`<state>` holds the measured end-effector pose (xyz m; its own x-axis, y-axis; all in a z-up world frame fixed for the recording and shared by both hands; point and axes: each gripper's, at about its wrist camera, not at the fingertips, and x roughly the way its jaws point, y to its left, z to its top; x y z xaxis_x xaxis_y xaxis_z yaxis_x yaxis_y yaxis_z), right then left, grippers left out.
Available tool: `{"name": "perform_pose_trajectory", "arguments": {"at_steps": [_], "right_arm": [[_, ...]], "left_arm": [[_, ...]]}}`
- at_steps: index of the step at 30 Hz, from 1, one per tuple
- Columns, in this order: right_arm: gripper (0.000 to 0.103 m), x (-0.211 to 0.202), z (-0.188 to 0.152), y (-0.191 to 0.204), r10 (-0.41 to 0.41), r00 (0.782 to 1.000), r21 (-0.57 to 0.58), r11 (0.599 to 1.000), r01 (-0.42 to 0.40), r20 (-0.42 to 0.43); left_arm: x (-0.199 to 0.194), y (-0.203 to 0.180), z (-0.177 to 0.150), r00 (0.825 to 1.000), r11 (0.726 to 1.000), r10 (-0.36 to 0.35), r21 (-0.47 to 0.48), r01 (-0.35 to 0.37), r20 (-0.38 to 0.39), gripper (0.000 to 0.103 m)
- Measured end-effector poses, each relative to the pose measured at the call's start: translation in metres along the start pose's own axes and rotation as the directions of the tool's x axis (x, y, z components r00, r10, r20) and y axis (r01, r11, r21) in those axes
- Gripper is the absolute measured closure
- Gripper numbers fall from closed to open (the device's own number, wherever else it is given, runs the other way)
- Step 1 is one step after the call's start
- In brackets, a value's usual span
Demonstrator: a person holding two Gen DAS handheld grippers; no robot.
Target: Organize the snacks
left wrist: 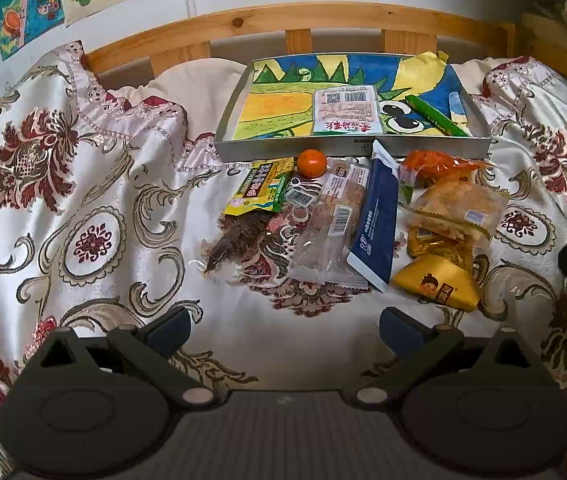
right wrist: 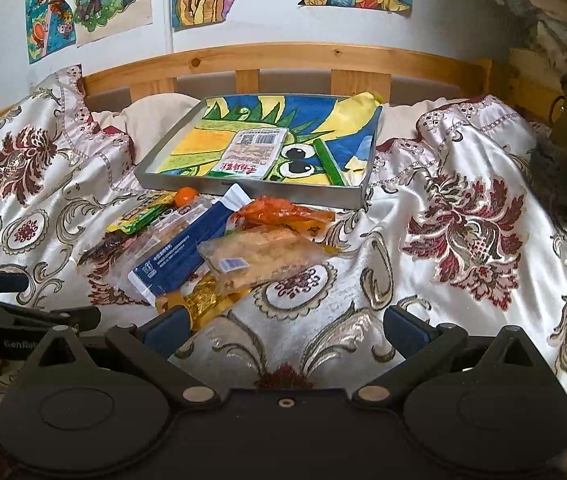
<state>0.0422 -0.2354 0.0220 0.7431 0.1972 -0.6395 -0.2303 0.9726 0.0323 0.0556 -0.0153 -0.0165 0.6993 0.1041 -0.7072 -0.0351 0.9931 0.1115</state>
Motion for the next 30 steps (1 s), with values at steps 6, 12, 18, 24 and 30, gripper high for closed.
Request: {"name": "perform_pose_trajectory", "arguments": {"at_steps": [6, 12, 18, 24, 30], "right_arm": [[0.001, 0.008, 0.014, -0.007, 0.002, 1.000, -0.022, 1.000, -0.002, -0.004], [0.001, 0.019, 0.026, -0.012, 0.014, 1.000, -0.077, 0.997, -0.013, 0.006], [0.001, 0.042, 0.036, -0.018, 0.035, 0.999, -0.121, 0.992, -0.037, -0.018], [0.001, 0.063, 0.044, -0.022, 0.108, 0.994, -0.140, 0.984, -0.109, -0.019], [0.001, 0.077, 0.048, -0.021, 0.197, 0.980, -0.148, 0.969, -0.196, -0.011]], "left_arm": [[0.005, -0.005, 0.002, 1.000, 0.999, 0.027, 0.032, -0.027, 0.002, 0.000], [0.008, -0.008, 0.003, 0.999, 0.998, 0.032, 0.046, -0.032, 0.005, 0.000], [0.009, -0.013, 0.006, 1.000, 0.998, 0.013, 0.058, -0.014, 0.018, 0.000], [0.008, -0.022, 0.007, 0.997, 0.994, -0.063, 0.088, 0.059, 0.051, 0.000], [0.013, -0.036, 0.007, 0.994, 0.987, -0.104, 0.130, 0.099, 0.033, 0.000]]}}
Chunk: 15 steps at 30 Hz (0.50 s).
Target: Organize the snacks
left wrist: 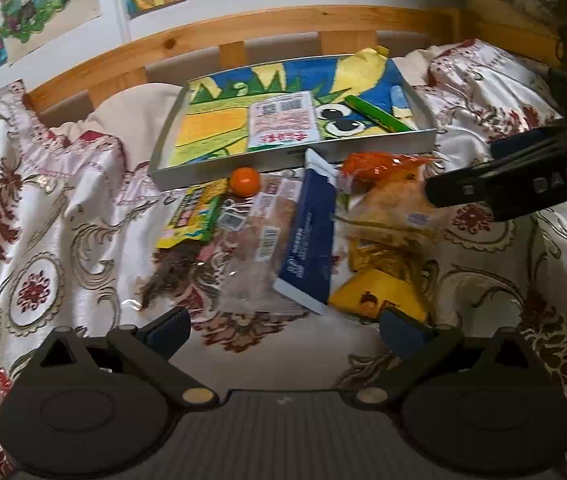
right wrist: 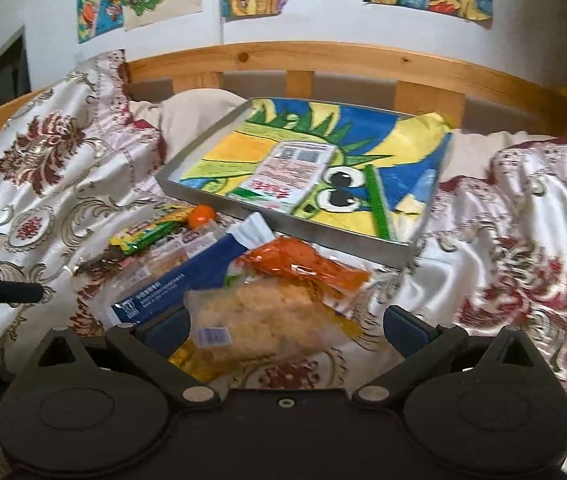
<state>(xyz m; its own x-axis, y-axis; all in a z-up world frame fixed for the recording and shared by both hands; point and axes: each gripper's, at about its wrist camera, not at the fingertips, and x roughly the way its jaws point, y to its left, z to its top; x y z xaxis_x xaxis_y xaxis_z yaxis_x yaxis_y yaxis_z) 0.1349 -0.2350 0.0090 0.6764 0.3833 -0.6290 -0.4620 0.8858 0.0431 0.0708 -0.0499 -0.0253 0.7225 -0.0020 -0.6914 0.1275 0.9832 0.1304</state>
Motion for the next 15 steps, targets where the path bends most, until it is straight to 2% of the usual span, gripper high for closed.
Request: {"name": "perform_pose_trajectory", "arguments": {"at_steps": [7, 11, 15], "right_arm": [[0.001, 0.024, -0.004, 0.012, 0.086, 0.996, -0.040, 0.995, -0.087, -0.041], [0.001, 0.034, -0.006, 0.012, 0.053, 0.997, -0.053, 0.997, -0.056, -0.057], [0.001, 0.038, -0.006, 0.003, 0.020, 0.997, -0.021, 1.000, -0.021, -0.079]], "left_arm": [[0.003, -0.013, -0.001, 0.997, 0.996, -0.071, 0.056, 0.070, 0.008, 0.000], [0.004, -0.021, -0.006, 0.997, 0.994, -0.071, 0.088, 0.071, 0.003, 0.001], [0.004, -0.021, -0.005, 0.997, 0.994, -0.079, 0.075, 0.078, 0.005, 0.000]]}}
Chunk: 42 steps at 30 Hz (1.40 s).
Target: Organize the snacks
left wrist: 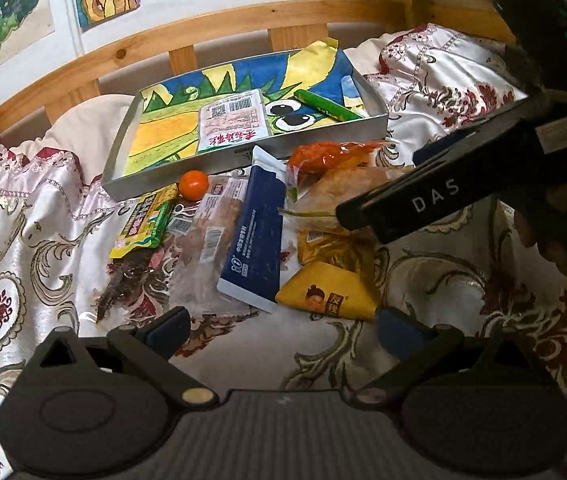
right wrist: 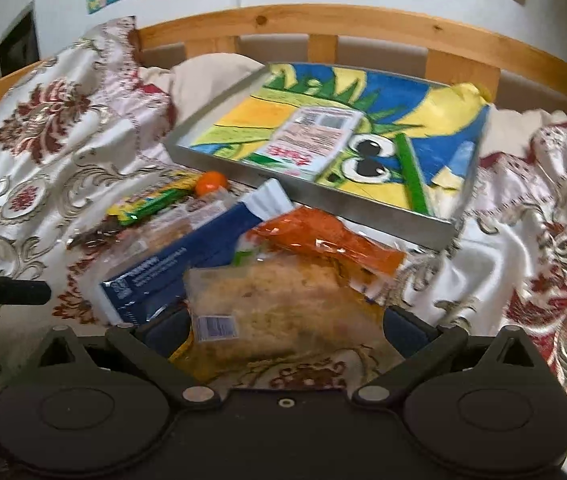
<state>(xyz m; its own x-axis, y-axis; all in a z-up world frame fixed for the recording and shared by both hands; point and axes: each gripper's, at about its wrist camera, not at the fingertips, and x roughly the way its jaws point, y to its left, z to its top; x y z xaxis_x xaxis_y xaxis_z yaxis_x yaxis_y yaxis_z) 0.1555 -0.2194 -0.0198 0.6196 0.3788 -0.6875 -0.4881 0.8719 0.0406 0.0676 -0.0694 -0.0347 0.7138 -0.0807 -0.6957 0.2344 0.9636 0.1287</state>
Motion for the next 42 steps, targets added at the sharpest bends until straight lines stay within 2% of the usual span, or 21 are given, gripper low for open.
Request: {"name": "perform_pose_trajectory", "arguments": {"at_steps": [7, 15, 19, 26, 30, 33, 38, 42], "right_arm": [[0.001, -0.014, 0.000, -0.021, -0.079, 0.997, 0.119, 0.990, 0.082, -0.025], [0.001, -0.034, -0.009, -0.048, -0.168, 0.982, 0.241, 0.953, 0.185, -0.091], [0.001, -0.034, -0.009, -0.048, -0.159, 0.983, 0.250, 0.952, 0.177, -0.092], [0.001, -0.037, -0.005, -0.048, -0.149, 0.987, 0.262, 0.952, 0.161, -0.062], [0.001, -0.042, -0.001, -0.053, -0.061, 0.998, 0.326, 0.944, 0.048, 0.032], [0.001, -0.034, 0.005, -0.051, 0.005, 0.998, 0.323, 0.946, -0.027, 0.068], [0.001, -0.007, 0.014, -0.047, 0.094, 0.995, 0.331, 0.938, -0.103, 0.043], [0.001, 0.012, 0.012, -0.039, 0.045, 0.998, 0.297, 0.954, -0.032, -0.035]], "left_arm": [[-0.004, -0.005, 0.002, 0.999, 0.999, -0.017, 0.044, 0.015, 0.036, 0.000], [0.000, -0.009, 0.015, 0.995, 0.994, -0.079, 0.078, 0.074, 0.055, 0.000], [0.005, -0.011, 0.021, 0.995, 0.991, -0.090, 0.100, 0.085, 0.052, 0.000], [0.023, -0.009, 0.033, 0.993, 0.982, -0.122, 0.146, 0.121, -0.003, 0.001], [0.029, -0.006, 0.041, 0.988, 0.976, -0.157, 0.152, 0.156, -0.009, 0.001], [0.033, -0.006, 0.044, 0.983, 0.969, -0.183, 0.166, 0.184, -0.022, 0.004], [0.037, -0.009, 0.044, 0.980, 0.962, -0.195, 0.187, 0.199, -0.043, 0.005], [0.040, -0.008, 0.043, 0.978, 0.966, -0.198, 0.159, 0.205, -0.058, 0.005]]}}
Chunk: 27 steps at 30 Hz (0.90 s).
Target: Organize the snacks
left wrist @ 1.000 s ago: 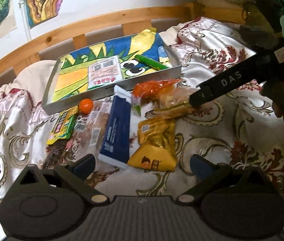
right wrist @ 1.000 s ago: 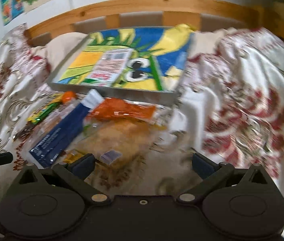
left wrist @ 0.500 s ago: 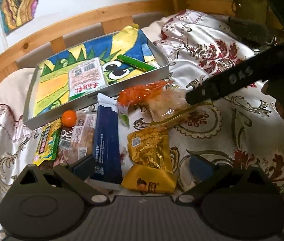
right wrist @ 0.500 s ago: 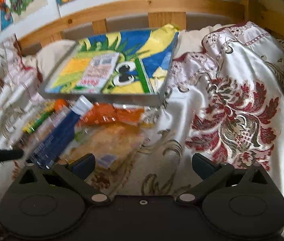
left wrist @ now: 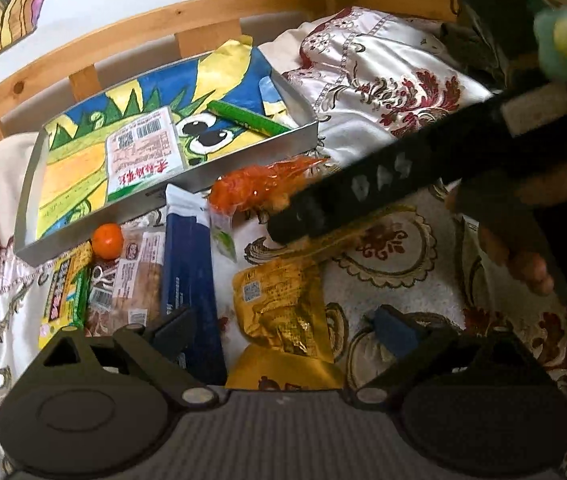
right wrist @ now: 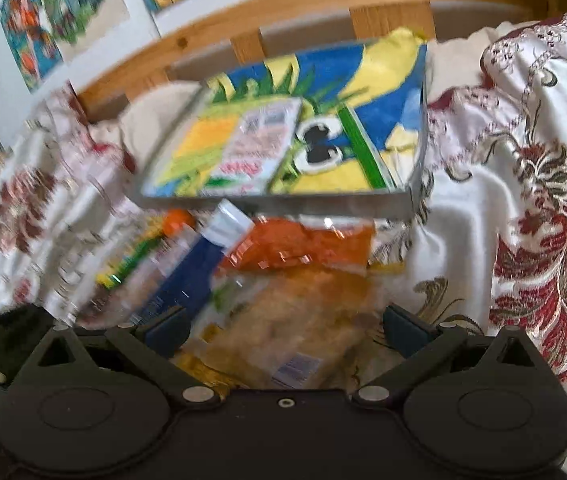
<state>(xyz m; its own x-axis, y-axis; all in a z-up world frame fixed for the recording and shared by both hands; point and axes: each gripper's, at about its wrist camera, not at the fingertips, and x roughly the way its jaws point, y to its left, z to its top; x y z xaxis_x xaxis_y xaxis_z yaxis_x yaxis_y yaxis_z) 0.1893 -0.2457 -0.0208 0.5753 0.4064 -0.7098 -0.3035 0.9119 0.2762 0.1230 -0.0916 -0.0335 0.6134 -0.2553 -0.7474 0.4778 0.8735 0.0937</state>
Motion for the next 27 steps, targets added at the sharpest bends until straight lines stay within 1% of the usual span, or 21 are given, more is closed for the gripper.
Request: {"name": "perform_pose_trajectory", "arguments": {"at_steps": [3, 5, 8, 11, 15, 19, 24, 27], "right_arm": [[0.001, 0.003, -0.005, 0.007, -0.060, 0.998, -0.070, 0.996, 0.059, -0.004], [0.001, 0.000, -0.008, 0.009, -0.091, 0.996, -0.097, 0.991, 0.091, 0.001], [0.006, -0.009, -0.011, 0.003, -0.120, 0.993, -0.092, 0.989, 0.118, -0.014], [0.011, -0.024, -0.013, -0.005, -0.136, 0.991, -0.070, 0.988, 0.135, -0.011], [0.015, -0.032, -0.011, -0.016, -0.115, 0.993, -0.022, 0.993, 0.115, -0.014], [0.014, -0.031, -0.008, -0.017, -0.085, 0.996, -0.041, 0.996, 0.084, -0.017], [0.010, -0.029, -0.001, -0.020, -0.021, 1.000, -0.034, 0.999, 0.021, 0.006], [0.009, -0.024, 0.001, -0.018, -0.005, 1.000, -0.058, 0.998, 0.006, 0.020]], "left_arm": [[0.002, 0.001, -0.001, 1.000, 1.000, -0.006, -0.016, 0.006, -0.009, 0.005], [0.001, 0.001, 0.000, 1.000, 1.000, -0.008, -0.018, 0.008, -0.012, 0.005], [0.001, 0.004, 0.000, 0.999, 0.999, -0.028, -0.027, 0.027, -0.023, 0.006], [0.002, 0.011, 0.000, 0.997, 0.995, -0.069, -0.072, 0.066, -0.043, 0.008], [0.009, 0.024, 0.002, 0.990, 0.979, -0.121, -0.173, 0.106, -0.074, 0.009], [0.017, 0.037, 0.003, 0.980, 0.953, -0.173, -0.267, 0.141, -0.100, 0.012], [0.024, 0.042, 0.002, 0.973, 0.937, -0.199, -0.312, 0.155, -0.116, 0.014], [0.028, 0.044, 0.000, 0.970, 0.927, -0.211, -0.339, 0.160, -0.118, 0.015]]}}
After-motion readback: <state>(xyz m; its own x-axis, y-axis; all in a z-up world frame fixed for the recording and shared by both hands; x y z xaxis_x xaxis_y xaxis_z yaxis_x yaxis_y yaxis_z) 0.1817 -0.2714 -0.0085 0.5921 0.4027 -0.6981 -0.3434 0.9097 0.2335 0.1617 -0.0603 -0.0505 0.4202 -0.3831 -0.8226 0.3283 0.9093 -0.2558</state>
